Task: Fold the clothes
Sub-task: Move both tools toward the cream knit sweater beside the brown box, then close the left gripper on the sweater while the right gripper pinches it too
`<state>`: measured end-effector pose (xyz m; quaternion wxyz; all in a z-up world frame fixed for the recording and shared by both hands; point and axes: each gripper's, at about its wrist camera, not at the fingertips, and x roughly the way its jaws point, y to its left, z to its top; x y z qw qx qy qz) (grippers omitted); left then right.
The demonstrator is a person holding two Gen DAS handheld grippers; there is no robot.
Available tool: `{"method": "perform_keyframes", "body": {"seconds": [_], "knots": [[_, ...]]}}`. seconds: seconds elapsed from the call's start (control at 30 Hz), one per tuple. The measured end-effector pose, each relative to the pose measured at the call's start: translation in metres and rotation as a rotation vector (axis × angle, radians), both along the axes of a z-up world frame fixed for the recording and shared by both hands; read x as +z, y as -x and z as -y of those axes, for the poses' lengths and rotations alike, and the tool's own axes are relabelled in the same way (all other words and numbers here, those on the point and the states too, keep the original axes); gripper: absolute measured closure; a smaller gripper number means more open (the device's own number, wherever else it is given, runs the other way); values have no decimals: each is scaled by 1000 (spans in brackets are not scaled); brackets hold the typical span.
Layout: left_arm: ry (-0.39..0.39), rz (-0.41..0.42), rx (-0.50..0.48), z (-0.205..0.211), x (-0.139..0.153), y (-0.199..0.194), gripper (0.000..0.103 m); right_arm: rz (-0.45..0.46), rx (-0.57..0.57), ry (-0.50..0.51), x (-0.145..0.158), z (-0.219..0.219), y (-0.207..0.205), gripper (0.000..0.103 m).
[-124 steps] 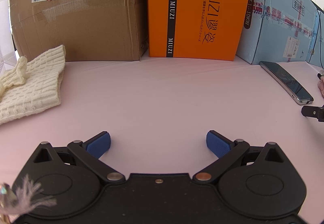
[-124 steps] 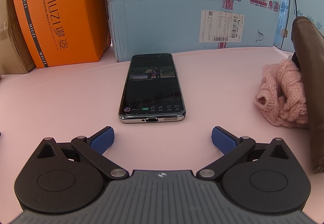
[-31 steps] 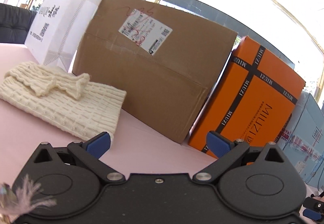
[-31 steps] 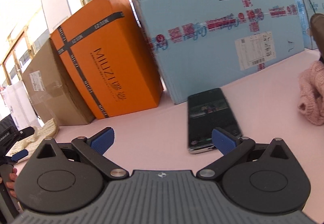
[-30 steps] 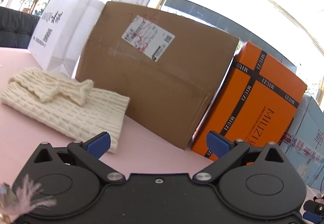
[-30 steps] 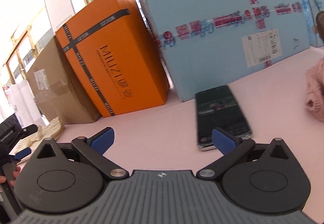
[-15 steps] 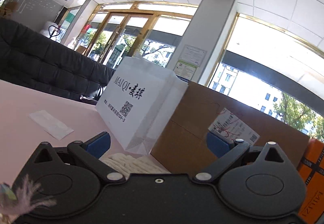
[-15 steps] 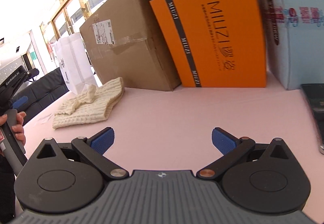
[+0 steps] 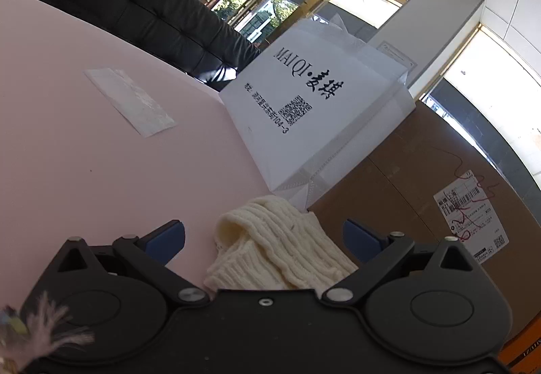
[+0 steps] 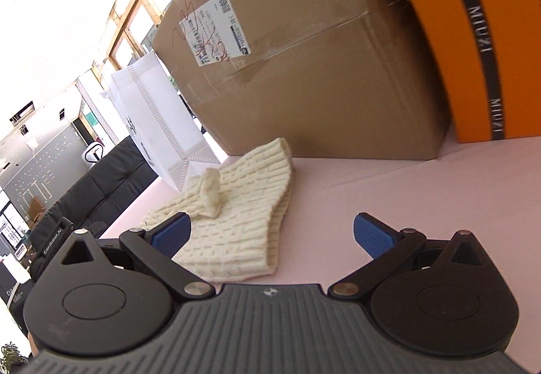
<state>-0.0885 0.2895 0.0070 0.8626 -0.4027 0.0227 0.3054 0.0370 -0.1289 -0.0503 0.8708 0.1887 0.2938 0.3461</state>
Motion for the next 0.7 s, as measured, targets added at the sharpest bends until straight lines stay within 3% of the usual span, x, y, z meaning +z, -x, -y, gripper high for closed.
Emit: {"method": "perform_keyframes", "body": {"seconds": [0.1, 0.2, 0.27, 0.4, 0.43, 0.53, 0.7], "knots": [[10, -62, -25, 1, -3, -10, 3, -72, -32, -33, -7, -23, -22, 0], [12, -88, 1, -1, -6, -13, 17, -163, -17, -70, -15, -42, -39, 0], [-7, -134, 11, -1, -7, -16, 29, -175, -34, -47, -19, -55, -45, 3], [-4, -156, -23, -4, -10, -22, 51, -154, -91, 3, -27, -71, -44, 56], [0, -159, -30, -5, -11, -23, 53, -146, -97, 16, -28, -73, -42, 64], [21, -147, -36, -8, -14, -22, 63, -130, -103, 36, -29, -75, -38, 72], [28, -147, -64, -6, -14, -20, 69, -164, -97, 14, -25, -68, -37, 79]]}}
